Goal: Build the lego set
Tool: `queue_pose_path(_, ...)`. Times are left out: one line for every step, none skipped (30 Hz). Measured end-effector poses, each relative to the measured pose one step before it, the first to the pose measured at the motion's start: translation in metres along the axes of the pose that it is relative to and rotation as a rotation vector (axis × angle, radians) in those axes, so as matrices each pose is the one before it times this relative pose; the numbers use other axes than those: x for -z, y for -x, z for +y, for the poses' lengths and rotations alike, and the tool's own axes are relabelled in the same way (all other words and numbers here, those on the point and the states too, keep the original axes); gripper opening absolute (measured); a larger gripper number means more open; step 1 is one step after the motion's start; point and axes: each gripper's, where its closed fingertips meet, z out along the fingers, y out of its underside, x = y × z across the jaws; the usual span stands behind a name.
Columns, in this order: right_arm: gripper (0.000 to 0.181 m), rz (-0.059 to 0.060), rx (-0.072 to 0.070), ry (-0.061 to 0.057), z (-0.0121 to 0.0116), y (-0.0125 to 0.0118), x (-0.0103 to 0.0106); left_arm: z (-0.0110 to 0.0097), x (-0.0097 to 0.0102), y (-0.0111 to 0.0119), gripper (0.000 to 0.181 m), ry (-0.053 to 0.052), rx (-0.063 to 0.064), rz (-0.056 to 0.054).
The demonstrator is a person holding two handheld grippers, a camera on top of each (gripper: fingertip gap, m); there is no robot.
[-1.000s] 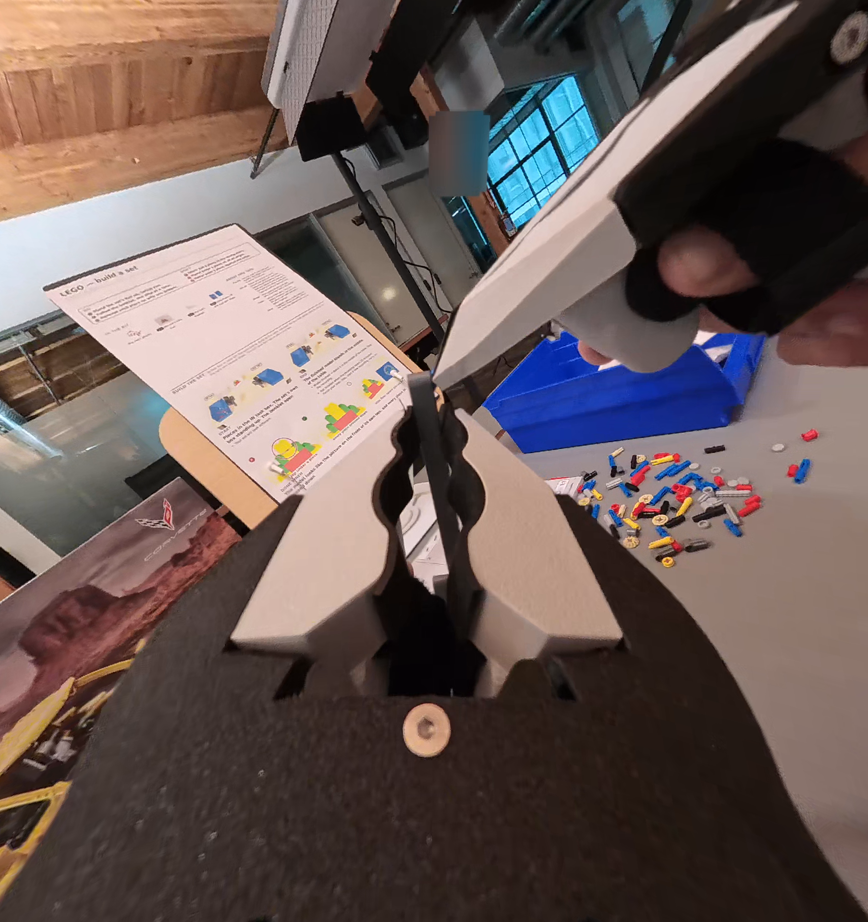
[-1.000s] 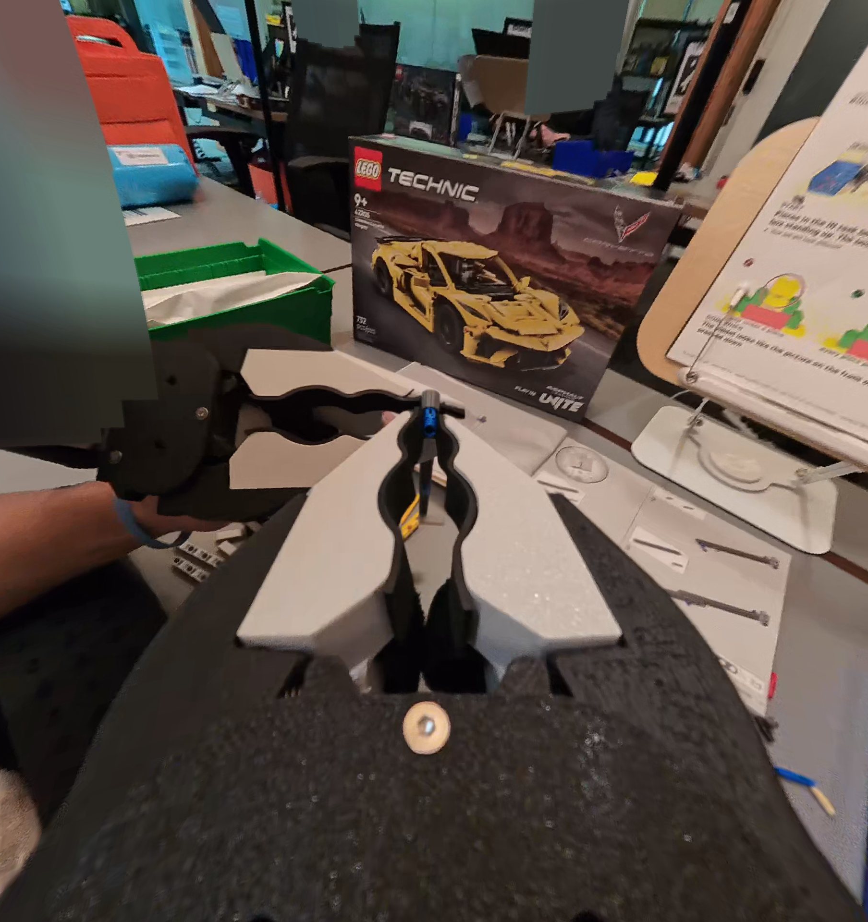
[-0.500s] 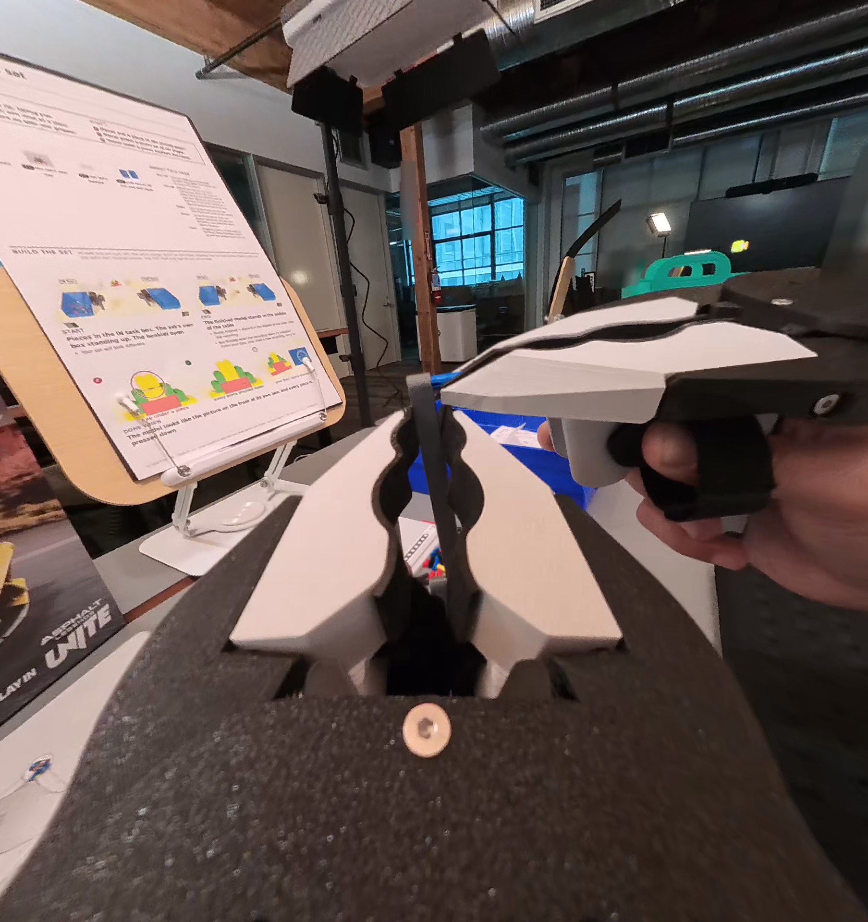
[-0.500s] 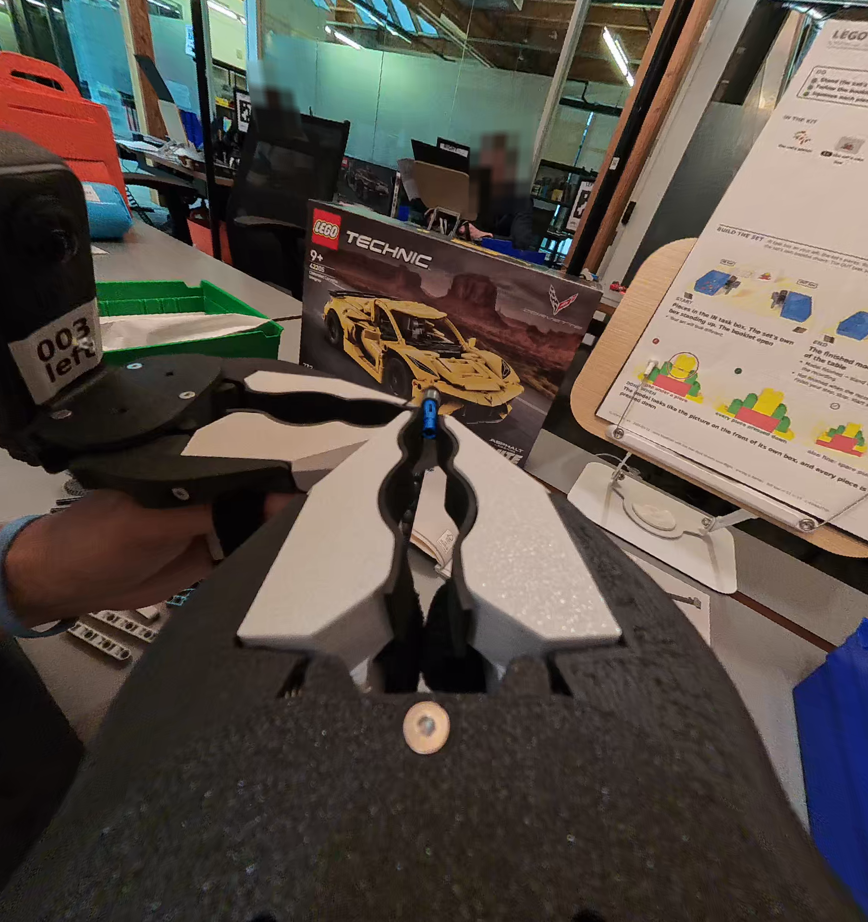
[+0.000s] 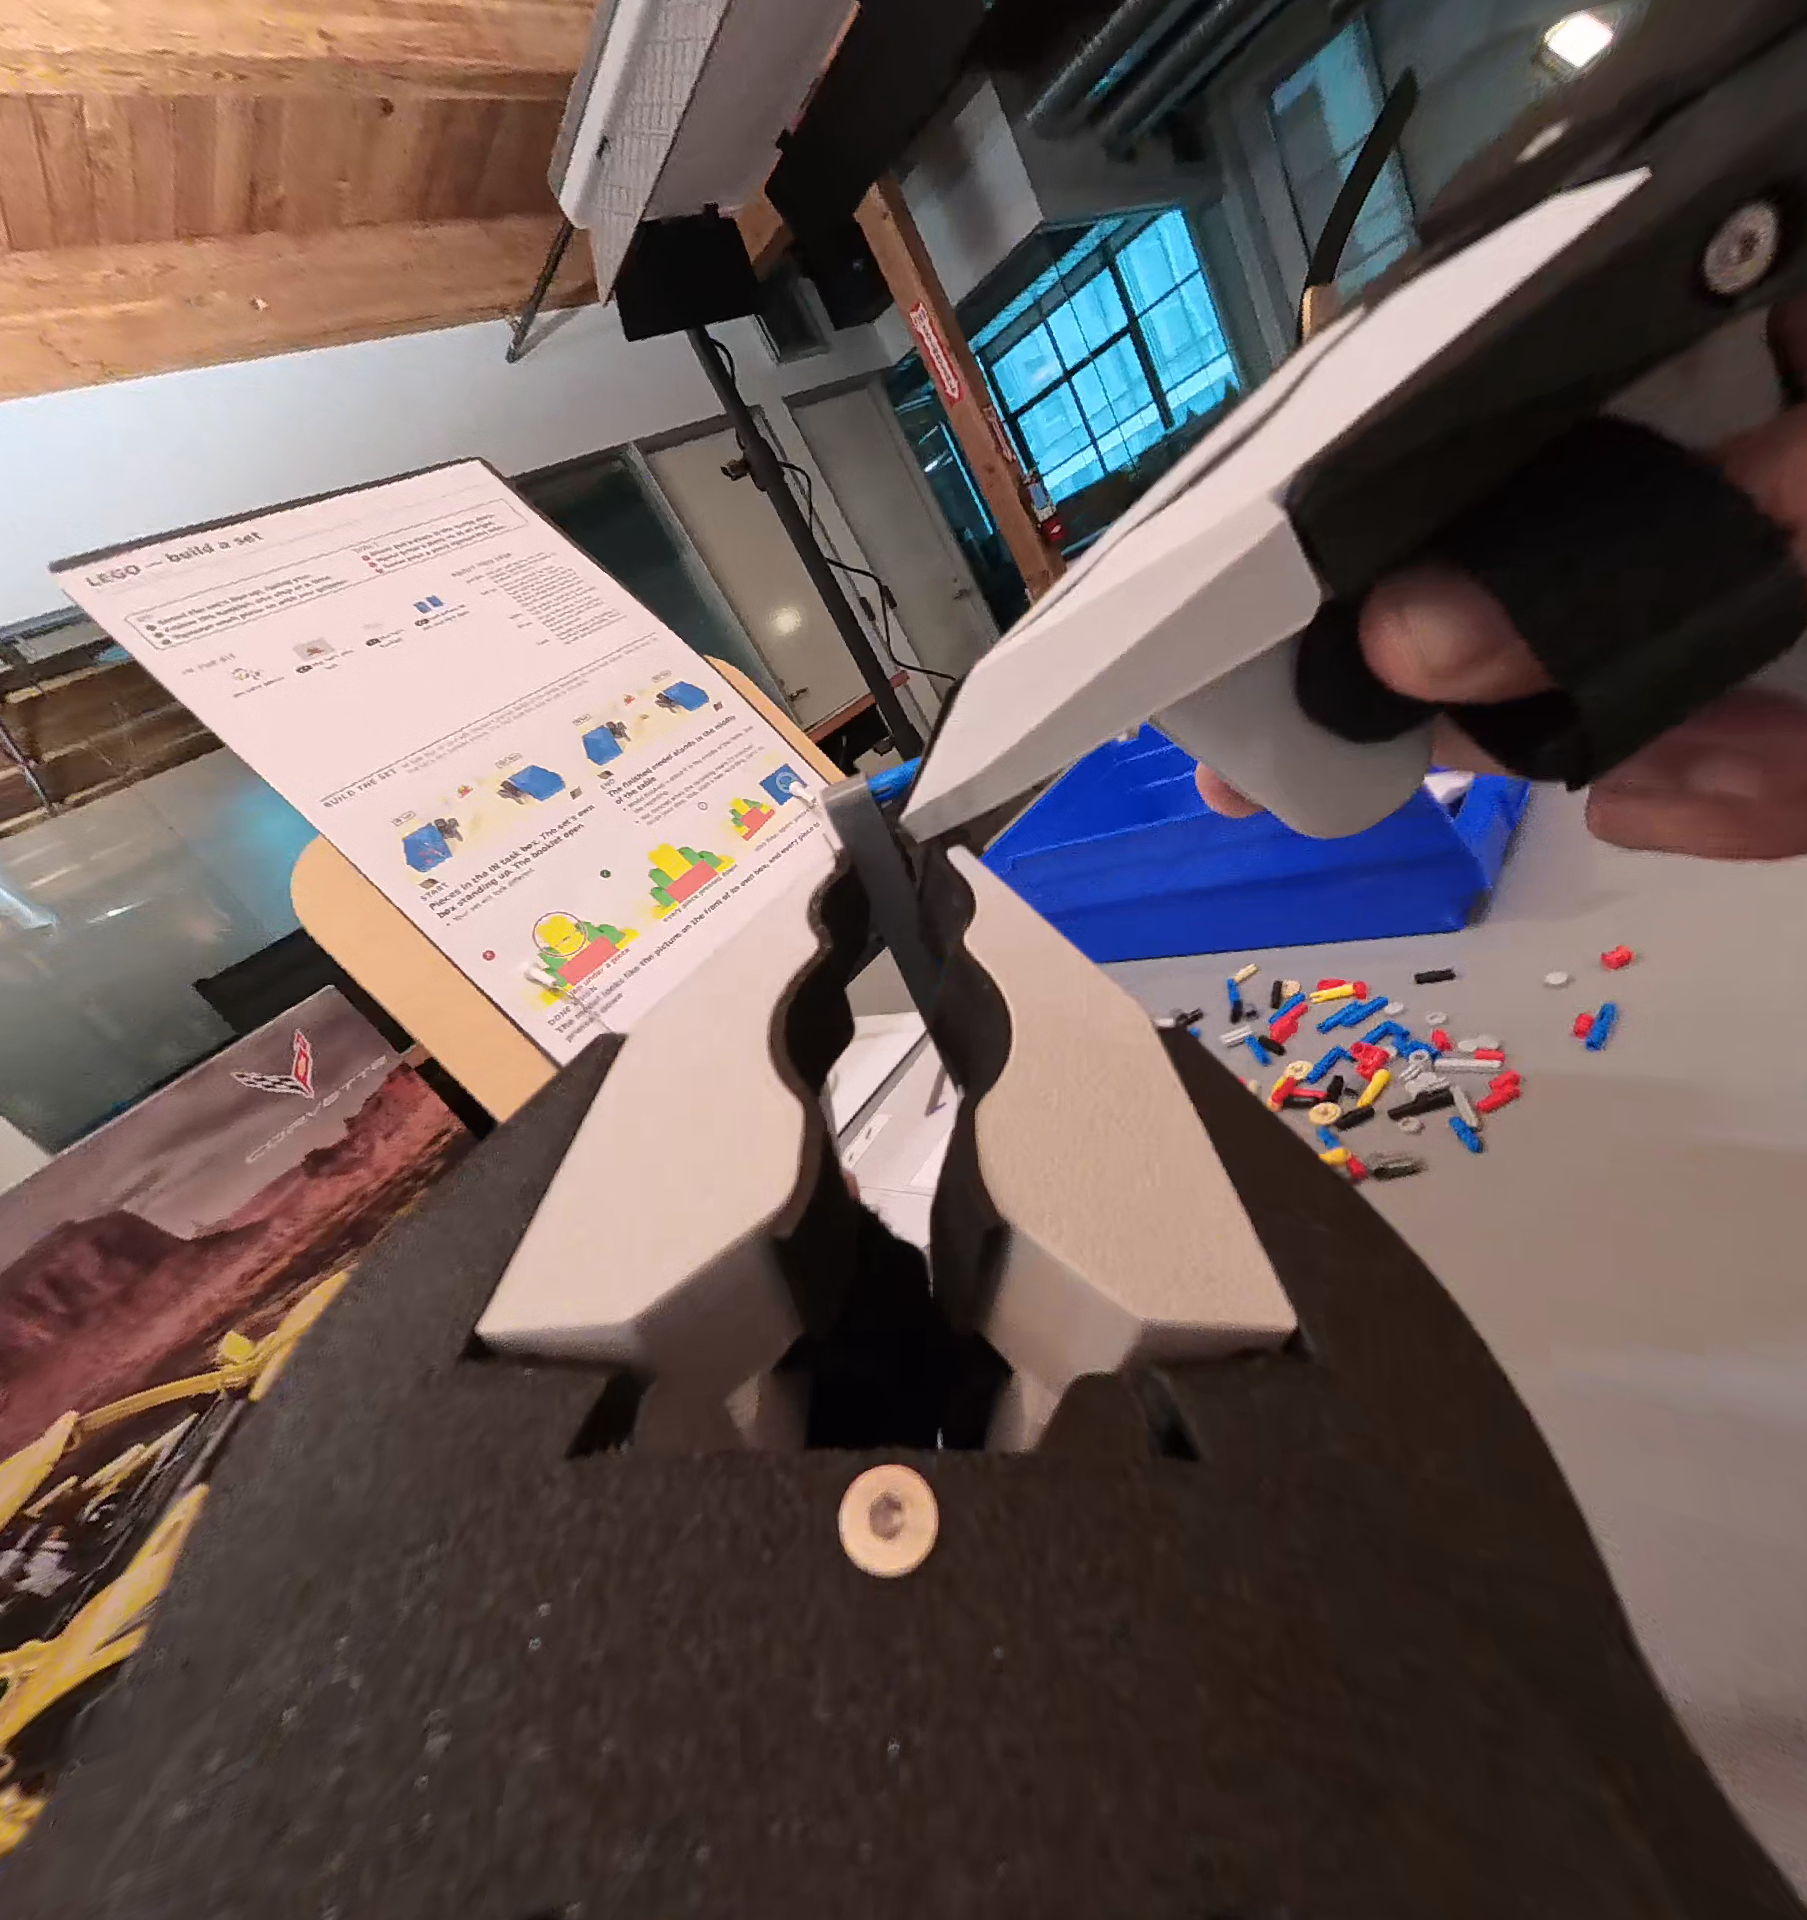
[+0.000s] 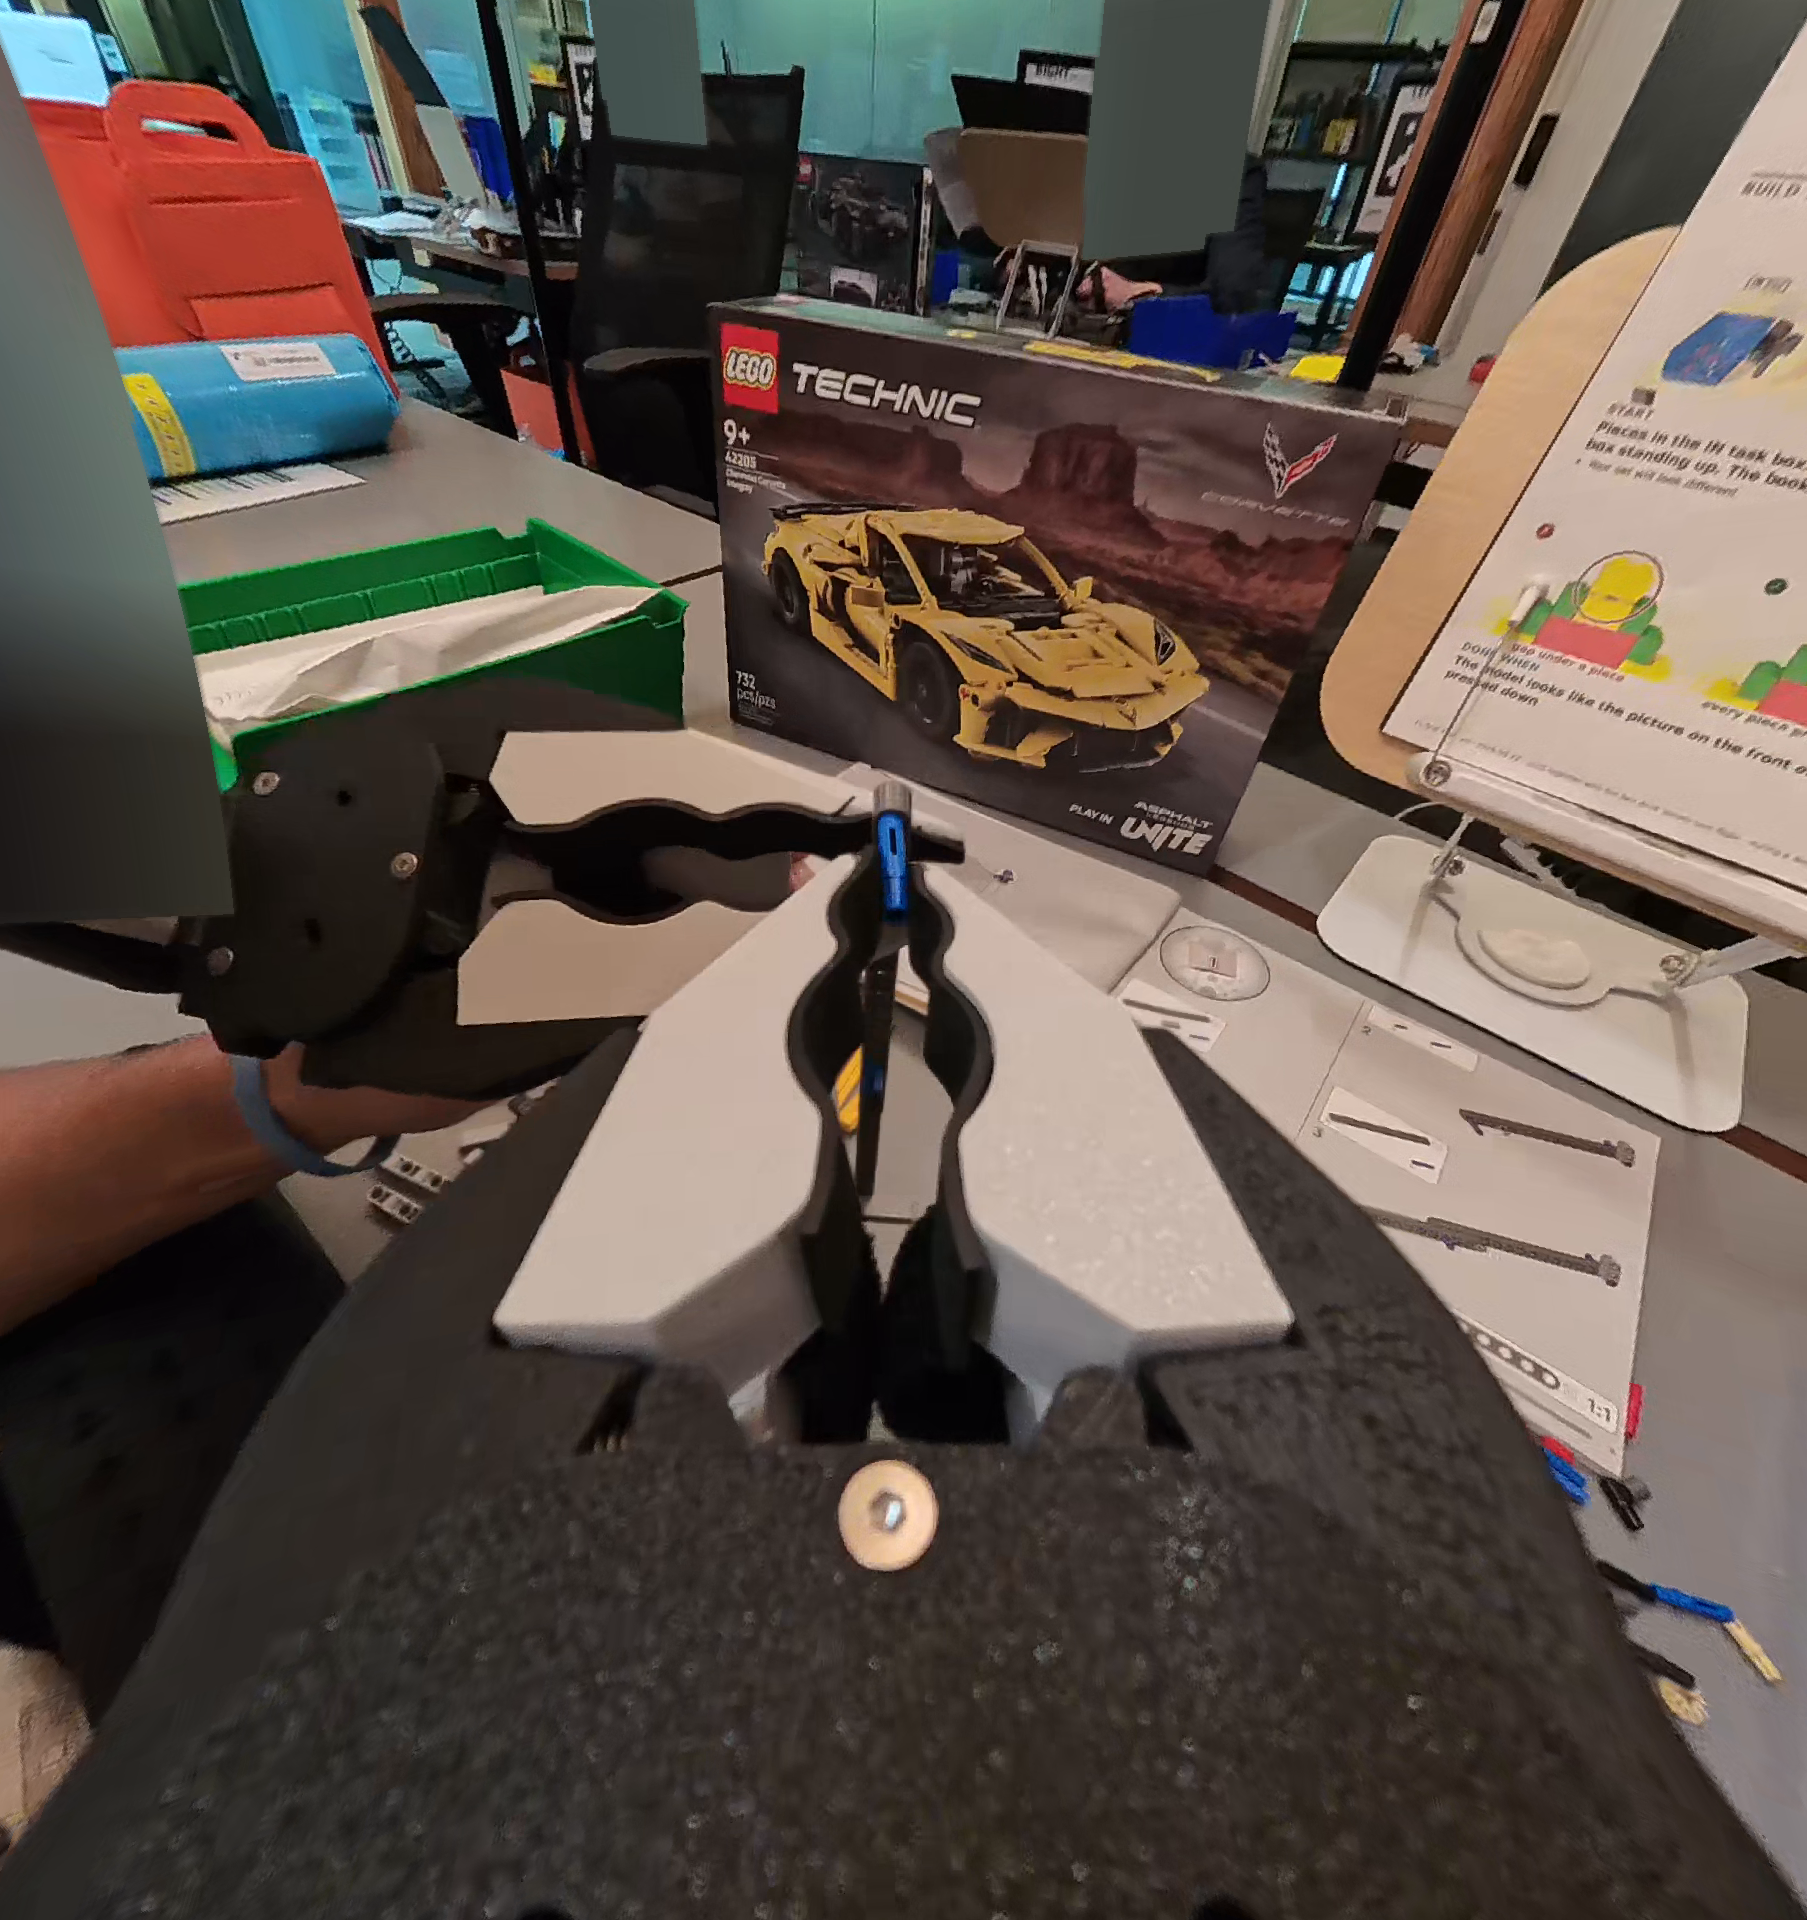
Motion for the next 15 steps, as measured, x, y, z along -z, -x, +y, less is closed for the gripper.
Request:
queue_pose_path(0.004, -0.0071, -0.0006, 0.0048, 0.00111, -0.00009, 0.00063, 0.00063, -0.00016, -0.00136, 0.008, 0.0025, -0.0148, 0.0051)
queue_pose_path(0.004, -0.0125, -0.0077, 0.0001, 0.00029, 0.00071, 0.00084, -0.00042, 0.00039, -0.00089, 0.008, -0.0029, -0.0114, 0.0074)
queue_pose_path(0.004, -0.0051, 0.0020, -0.0022, -0.00014, 0.00049, 0.00056, -0.00065, 0.00042, -0.00043, 0.008, -0.0027, -0.0100, 0.0062)
queue_pose_path(0.004, 0.0040, 0.0226, 0.0035, 0.00010, 0.00000, 0.00056, -0.00054, 0.00027, -0.00076, 0.008, -0.0020, -0.0013, 0.0041)
queue_pose_path(0.003, 0.0029, 0.0237, 0.0109, 0.00021, -0.00019, 0.00080, -0.00055, 0.00013, -0.00120, 0.008, -0.0046, 0.0023, 0.0054)
queue_pose_path(0.003, 0.0003, 0.0147, 0.0219, 0.00203, -0.00039, -0.00021, 0.00038, -0.00004, -0.00109, 0.009, 0.0028, -0.0226, 0.0022)
queue_pose_path(0.003, 0.0027, 0.0139, 0.0097, 0.00099, -0.00082, -0.00006, 0.00061, -0.00011, 0.00002, 0.009, 0.0073, -0.0282, -0.0058)
queue_pose_path(0.004, 0.0012, 0.0072, 0.0038, 0.00056, -0.00010, -0.00006, 0.00034, -0.00015, -0.00031, 0.008, 0.0025, -0.0043, -0.0001)
queue_pose_path(0.004, 0.0003, 0.0092, 0.0104, 0.00124, 0.00009, 0.00001, 0.00049, 0.00006, -0.00106, 0.008, -0.0014, 0.0033, 0.0069)
queue_pose_path(0.004, 0.0097, 0.0165, 0.0296, 0.00378, -0.00127, -0.00011, 0.00223, -0.00040, -0.00157, 0.009, 0.0129, -0.0285, 0.0038)
queue_pose_path(0.003, 0.0221, 0.0432, 0.0297, 0.00304, -0.00139, 0.00020, 0.00122, -0.00069, -0.00321, 0.008, 0.0112, -0.0573, 0.0046)
queue_pose_path(0.004, 0.0330, 0.0583, 0.0307, 0.00261, -0.00145, 0.00041, 0.00077, -0.00058, -0.00160, 0.008, 0.0100, -0.0440, -0.0066)
queue_pose_path(0.004, 0.0202, 0.0494, 0.0345, 0.00297, -0.00082, 0.00037, 0.00119, -0.00023, -0.00206, 0.009, 0.0102, -0.0244, 0.0057)
queue_pose_path(0.004, 0.0060, 0.0361, 0.0099, -0.00030, 0.00071, 0.00082, -0.00065, 0.00052, -0.00010, 0.008, -0.0081, -0.0170, -0.0005)
queue_pose_path(0.004, 0.0001, -0.0006, -0.0252, -0.00501, 0.00054, 0.00162, -0.00298, 0.00124, 0.00221, 0.008, -0.0193, 0.0157, -0.0091)
